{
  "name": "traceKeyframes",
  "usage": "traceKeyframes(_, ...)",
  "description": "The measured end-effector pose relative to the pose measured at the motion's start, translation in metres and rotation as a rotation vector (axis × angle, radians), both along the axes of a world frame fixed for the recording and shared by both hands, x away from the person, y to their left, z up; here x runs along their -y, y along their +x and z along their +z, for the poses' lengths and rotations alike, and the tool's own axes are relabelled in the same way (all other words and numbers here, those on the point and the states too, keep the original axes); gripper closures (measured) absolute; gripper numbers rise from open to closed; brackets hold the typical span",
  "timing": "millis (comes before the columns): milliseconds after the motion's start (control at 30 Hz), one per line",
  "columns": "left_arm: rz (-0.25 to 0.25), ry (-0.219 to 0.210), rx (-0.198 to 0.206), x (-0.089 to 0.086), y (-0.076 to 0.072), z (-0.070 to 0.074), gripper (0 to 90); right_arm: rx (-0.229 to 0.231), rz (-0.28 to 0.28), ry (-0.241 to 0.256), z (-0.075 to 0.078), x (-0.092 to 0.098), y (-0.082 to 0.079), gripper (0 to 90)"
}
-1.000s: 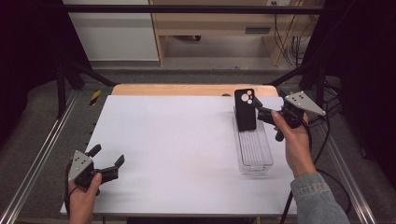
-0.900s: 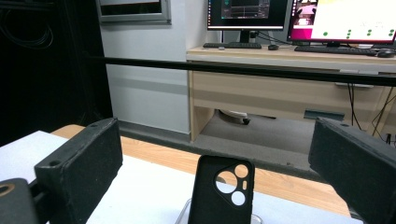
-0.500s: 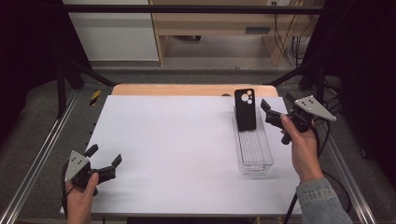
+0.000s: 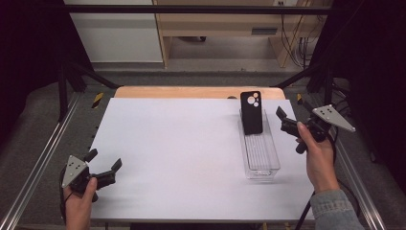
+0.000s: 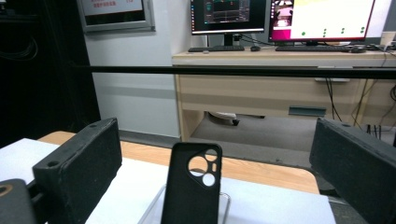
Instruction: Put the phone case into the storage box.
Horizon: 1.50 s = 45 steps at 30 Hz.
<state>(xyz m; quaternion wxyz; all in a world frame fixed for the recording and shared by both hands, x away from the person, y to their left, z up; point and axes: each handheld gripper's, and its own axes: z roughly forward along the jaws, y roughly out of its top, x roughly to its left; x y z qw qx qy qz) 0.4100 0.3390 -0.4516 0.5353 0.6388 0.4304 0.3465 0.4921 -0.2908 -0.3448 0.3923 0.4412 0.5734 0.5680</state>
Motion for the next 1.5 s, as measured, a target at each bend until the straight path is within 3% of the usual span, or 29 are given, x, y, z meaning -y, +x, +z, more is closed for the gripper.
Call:
traceKeyframes(600,-0.005,-0.006,0.003,-0.006,-0.003,0.000,2.3,-0.004,-0.028,-0.006,-0.009,0.025,-0.016,2.7)
traceKeyframes(1500,-0.029,0.004,0.003,-0.003,-0.003,0.000,2.2,-0.004,0.000,-0.044,-0.016,0.034,-0.036,5.3)
